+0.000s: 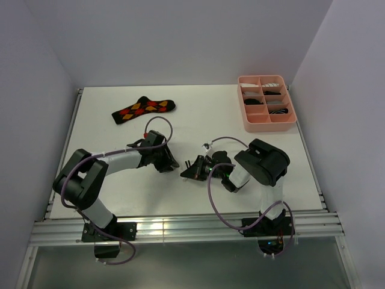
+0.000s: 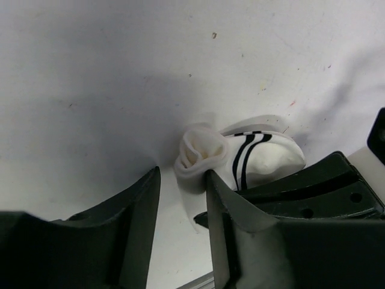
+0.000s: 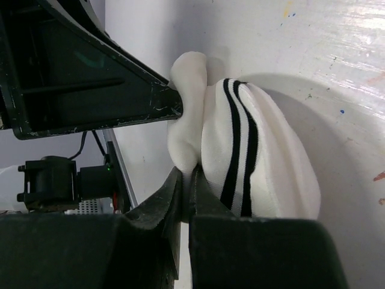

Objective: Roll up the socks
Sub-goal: Roll the sock at the center of the board.

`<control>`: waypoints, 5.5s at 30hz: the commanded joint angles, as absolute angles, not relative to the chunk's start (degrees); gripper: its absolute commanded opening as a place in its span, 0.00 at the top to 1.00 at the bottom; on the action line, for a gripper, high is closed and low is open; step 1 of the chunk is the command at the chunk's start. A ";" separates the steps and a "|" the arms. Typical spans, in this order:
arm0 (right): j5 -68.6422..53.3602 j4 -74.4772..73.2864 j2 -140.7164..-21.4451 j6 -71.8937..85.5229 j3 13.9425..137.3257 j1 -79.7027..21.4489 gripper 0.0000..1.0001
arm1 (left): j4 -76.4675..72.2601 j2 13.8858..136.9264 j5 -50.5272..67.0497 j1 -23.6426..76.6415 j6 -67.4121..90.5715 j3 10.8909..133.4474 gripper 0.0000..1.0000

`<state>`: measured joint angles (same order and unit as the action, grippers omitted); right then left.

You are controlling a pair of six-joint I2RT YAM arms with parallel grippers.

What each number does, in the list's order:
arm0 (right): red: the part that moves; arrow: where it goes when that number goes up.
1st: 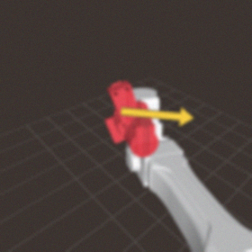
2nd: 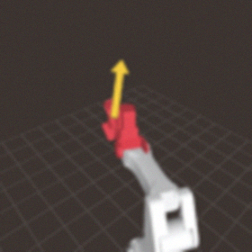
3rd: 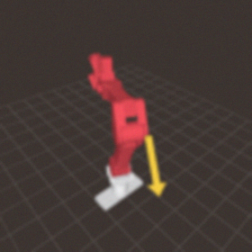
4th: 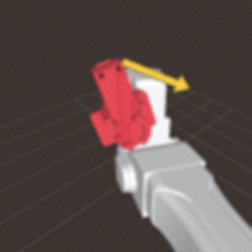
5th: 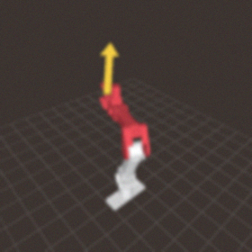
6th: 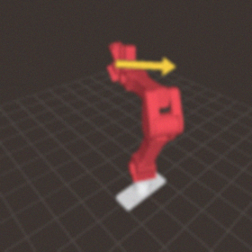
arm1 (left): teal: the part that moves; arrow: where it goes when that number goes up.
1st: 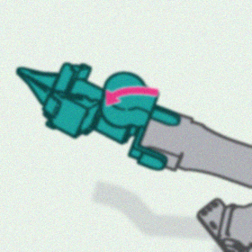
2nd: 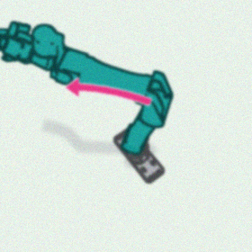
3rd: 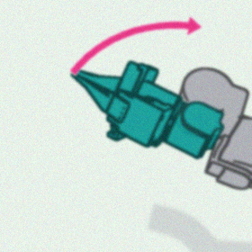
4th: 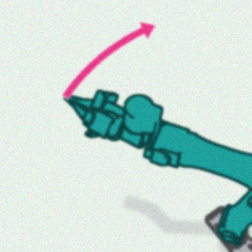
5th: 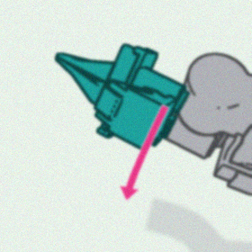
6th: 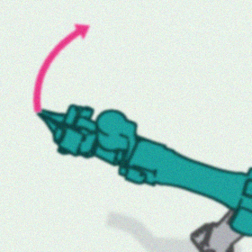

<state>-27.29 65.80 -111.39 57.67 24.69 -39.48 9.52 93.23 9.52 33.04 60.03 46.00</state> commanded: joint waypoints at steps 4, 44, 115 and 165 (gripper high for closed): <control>-28.04 61.44 -113.73 56.60 24.61 -39.11 1.00 | 7.65 96.76 10.63 33.31 57.83 46.58 0.68; 39.73 11.52 -100.36 21.00 48.51 -69.70 0.51 | 47.90 111.36 -5.45 40.08 49.92 81.04 1.00; -27.96 51.87 -106.54 51.16 25.93 -37.79 0.77 | 24.94 99.14 3.70 34.45 57.66 57.21 0.99; 34.90 8.61 -109.42 17.49 51.77 -68.82 0.73 | 47.55 112.06 -3.60 38.50 45.79 80.07 0.97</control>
